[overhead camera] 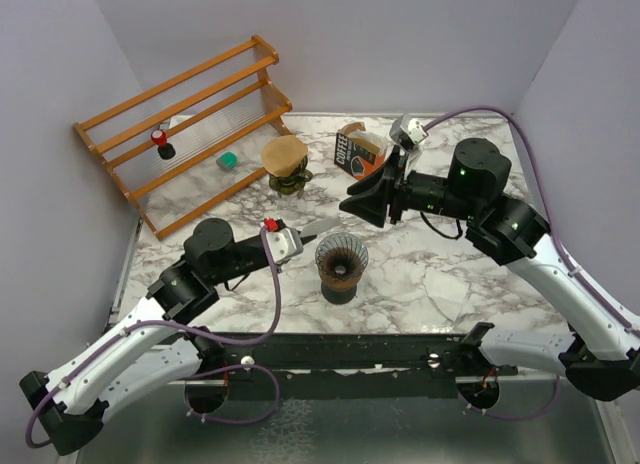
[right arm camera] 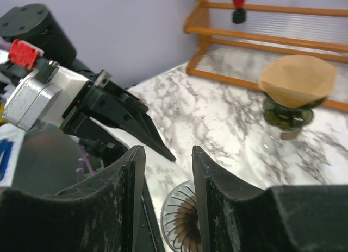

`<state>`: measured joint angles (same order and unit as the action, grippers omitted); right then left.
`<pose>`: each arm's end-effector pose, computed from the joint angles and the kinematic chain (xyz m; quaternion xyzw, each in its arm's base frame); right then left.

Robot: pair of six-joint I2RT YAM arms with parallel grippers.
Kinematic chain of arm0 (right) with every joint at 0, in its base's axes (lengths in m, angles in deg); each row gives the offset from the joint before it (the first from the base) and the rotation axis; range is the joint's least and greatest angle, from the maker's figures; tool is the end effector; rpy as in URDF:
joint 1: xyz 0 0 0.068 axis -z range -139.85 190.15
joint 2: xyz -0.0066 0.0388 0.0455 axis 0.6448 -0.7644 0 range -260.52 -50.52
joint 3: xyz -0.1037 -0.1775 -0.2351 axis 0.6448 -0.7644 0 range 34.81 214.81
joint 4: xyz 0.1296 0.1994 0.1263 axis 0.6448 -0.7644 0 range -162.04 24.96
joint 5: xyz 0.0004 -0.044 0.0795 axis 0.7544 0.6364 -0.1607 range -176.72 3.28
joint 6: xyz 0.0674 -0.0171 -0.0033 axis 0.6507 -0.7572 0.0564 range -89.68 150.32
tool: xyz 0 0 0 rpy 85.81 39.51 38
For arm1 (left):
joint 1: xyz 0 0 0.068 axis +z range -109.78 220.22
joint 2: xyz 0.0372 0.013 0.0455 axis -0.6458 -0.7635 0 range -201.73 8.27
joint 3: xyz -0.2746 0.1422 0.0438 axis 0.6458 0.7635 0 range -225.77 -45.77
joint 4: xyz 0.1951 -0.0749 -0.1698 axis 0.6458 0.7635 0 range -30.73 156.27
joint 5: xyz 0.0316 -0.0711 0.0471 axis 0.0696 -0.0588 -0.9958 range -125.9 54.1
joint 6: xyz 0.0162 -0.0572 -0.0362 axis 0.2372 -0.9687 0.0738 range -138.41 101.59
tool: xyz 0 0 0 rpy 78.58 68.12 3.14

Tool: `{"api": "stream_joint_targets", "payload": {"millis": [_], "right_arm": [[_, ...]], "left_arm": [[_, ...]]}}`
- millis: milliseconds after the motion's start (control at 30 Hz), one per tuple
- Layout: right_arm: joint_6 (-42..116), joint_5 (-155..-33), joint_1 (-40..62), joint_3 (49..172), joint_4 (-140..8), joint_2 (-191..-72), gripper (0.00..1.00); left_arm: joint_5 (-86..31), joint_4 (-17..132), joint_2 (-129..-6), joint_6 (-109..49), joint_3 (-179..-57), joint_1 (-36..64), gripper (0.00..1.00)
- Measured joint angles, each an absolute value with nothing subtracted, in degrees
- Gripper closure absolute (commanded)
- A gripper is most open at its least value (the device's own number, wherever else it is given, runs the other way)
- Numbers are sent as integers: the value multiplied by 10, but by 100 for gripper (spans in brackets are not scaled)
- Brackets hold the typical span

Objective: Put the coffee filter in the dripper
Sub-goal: Place the coffee filter in the coffee dripper.

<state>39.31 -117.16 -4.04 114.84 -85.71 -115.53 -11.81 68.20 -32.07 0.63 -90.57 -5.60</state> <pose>0.1539 0.1897 0.5011 -0.3842 0.6283 0.4639 0.4923 0.0957 -0.1315 0.3804 0.5047 0.5300 -0.3028 0.6105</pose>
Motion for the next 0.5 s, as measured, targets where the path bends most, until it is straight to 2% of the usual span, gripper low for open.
{"api": "stream_joint_targets", "payload": {"millis": [300,500], "right_arm": [[416,-1042,-40,1114,-875,-1112,50],[463,-1009,-40,1101,-875,-1108,47]], "left_arm": [[-287,605,-324,175,-866,-56,100],[-334,520,-342,296,-854,-56,100]]}}
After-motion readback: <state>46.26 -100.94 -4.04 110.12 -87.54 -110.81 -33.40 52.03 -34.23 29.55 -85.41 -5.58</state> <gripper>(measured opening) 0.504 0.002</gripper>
